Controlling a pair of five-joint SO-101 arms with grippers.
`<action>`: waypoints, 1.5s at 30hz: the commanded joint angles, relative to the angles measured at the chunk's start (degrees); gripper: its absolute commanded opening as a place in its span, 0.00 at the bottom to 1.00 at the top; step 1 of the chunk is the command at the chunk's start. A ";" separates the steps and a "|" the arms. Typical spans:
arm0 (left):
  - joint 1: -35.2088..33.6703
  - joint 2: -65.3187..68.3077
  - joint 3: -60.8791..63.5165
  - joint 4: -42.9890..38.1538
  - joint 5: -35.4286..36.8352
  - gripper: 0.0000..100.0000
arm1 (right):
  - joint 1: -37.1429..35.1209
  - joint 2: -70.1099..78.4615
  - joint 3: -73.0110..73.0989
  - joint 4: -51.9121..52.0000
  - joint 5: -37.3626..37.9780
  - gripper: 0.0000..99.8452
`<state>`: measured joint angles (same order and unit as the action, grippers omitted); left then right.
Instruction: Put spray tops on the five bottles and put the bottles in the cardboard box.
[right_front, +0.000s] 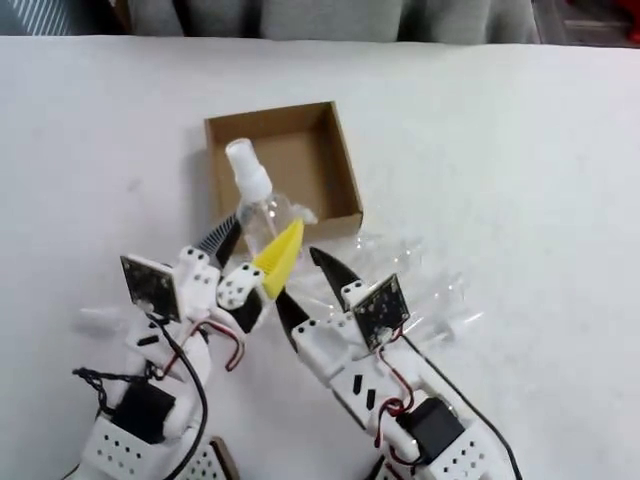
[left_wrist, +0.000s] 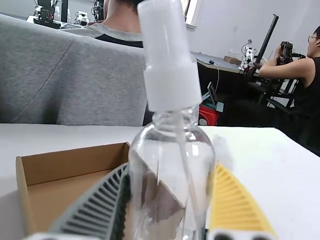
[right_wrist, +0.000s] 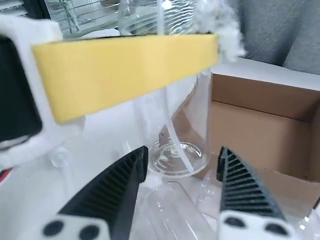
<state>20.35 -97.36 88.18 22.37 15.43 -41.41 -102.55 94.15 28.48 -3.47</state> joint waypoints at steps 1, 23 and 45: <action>2.51 -3.74 -0.97 4.13 -2.64 0.05 | 5.76 -0.48 -0.44 -2.59 0.53 0.19; -5.49 1.54 -2.29 -2.02 -15.56 0.05 | 7.25 -0.66 -5.10 10.77 0.70 0.19; -18.77 88.22 -45.01 -31.91 -3.69 0.05 | 23.78 -0.48 -3.60 14.29 3.69 0.02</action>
<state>4.62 -16.84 52.31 -6.81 8.66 -18.37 -102.46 92.04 42.90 -1.36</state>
